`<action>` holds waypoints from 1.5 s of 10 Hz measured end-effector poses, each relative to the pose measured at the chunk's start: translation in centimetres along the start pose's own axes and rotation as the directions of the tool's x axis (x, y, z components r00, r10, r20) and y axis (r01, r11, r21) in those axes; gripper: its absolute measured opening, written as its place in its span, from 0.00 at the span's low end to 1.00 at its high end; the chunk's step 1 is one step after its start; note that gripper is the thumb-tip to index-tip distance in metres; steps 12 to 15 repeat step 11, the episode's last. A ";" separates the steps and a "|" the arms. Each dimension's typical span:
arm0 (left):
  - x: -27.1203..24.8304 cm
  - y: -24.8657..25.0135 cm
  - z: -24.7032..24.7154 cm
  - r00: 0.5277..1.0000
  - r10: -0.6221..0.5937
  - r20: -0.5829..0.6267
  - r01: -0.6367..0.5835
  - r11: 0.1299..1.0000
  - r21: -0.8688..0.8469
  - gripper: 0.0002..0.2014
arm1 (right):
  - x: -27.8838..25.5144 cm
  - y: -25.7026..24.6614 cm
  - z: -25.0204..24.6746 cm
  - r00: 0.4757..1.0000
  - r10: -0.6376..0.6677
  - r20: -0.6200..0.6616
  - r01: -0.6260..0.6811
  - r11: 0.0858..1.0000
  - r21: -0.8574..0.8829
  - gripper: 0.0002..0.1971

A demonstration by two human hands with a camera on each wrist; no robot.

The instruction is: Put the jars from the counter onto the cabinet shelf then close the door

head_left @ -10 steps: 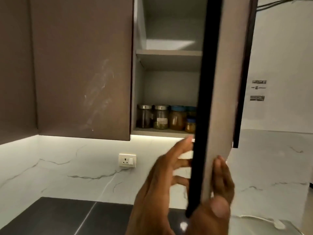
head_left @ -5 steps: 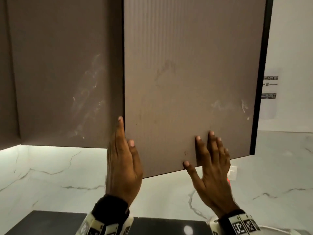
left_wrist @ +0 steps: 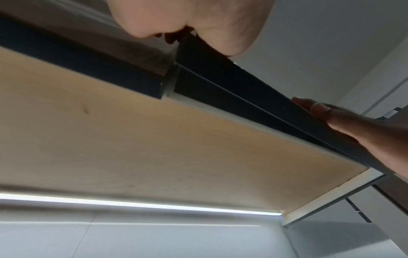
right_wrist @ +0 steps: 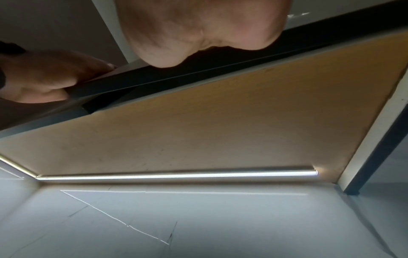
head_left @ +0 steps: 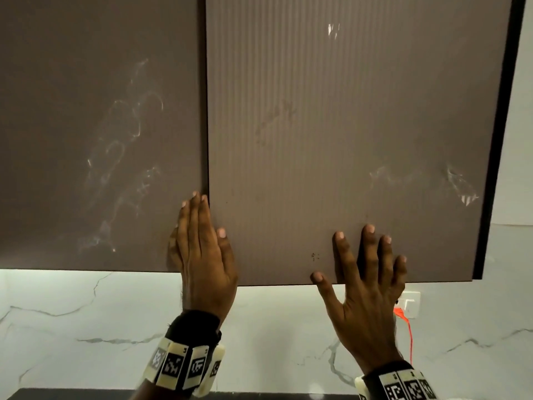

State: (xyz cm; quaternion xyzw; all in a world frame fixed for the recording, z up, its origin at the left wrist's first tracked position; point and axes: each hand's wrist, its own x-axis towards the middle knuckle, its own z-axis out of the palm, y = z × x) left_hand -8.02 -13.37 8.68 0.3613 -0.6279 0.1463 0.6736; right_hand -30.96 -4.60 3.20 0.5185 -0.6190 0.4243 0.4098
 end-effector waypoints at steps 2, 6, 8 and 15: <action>-0.2 -0.9 1.7 0.999 0.028 -0.042 -0.026 0.998 0.054 0.28 | 0.2 0.3 1.4 0.999 -0.001 -0.053 -0.001 0.999 -0.048 0.42; -0.1 -1.0 3.1 0.997 0.042 -0.064 -0.028 0.976 0.215 0.28 | 0.6 0.4 2.6 0.997 0.003 -0.077 -0.008 0.998 -0.057 0.41; 0.0 -1.1 3.4 0.998 0.053 -0.042 -0.036 0.943 0.331 0.28 | 0.7 0.2 2.6 0.999 0.015 -0.047 -0.018 0.997 -0.081 0.42; -5.4 -3.2 -0.2 0.955 0.150 0.256 -0.159 0.987 0.015 0.30 | -3.0 -0.4 0.2 0.997 -0.002 0.075 -0.005 0.996 0.092 0.39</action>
